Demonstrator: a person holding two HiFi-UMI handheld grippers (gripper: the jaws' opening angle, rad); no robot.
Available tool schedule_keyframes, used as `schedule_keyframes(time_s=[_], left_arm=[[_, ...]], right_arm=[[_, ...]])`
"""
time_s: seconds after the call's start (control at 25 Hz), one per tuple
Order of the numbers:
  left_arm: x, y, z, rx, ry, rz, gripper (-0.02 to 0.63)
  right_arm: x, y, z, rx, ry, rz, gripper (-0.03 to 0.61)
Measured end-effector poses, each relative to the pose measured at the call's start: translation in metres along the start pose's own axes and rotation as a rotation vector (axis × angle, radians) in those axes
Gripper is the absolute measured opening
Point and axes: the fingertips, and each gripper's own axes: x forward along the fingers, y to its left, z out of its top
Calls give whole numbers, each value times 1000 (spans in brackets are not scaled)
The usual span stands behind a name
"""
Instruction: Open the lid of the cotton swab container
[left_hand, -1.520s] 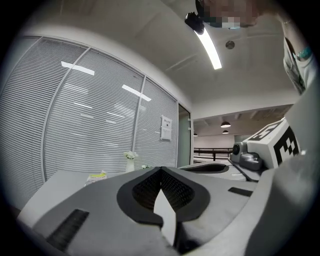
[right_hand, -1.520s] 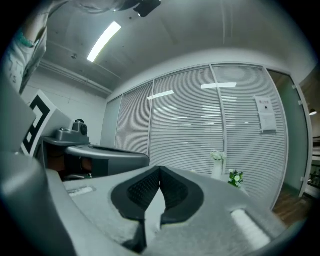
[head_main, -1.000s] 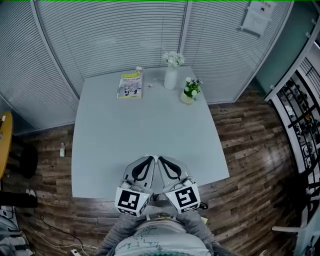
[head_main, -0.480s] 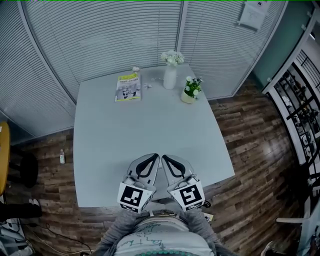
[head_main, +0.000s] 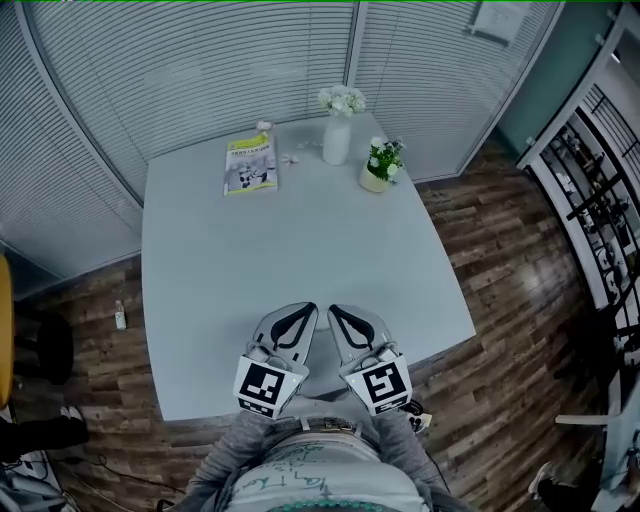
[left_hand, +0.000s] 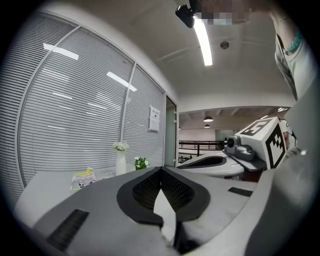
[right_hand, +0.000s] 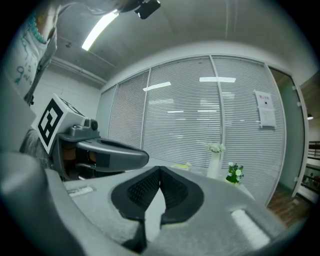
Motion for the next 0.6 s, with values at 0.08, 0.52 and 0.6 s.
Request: schedule_keyframes(time_s=[0.08,0.52,0.6], left_arm=[[2,2,-5,-5,13,-3,-2],[17,17,-54,-29,109,15,-2],[17,18,-63,-33,131,14,-2]], right_arm=[[2,-3,-5,-1,6,-5,2],[22,-15,-51,-44,98,50,2],[23,-16,-62,-49,118,61,2]])
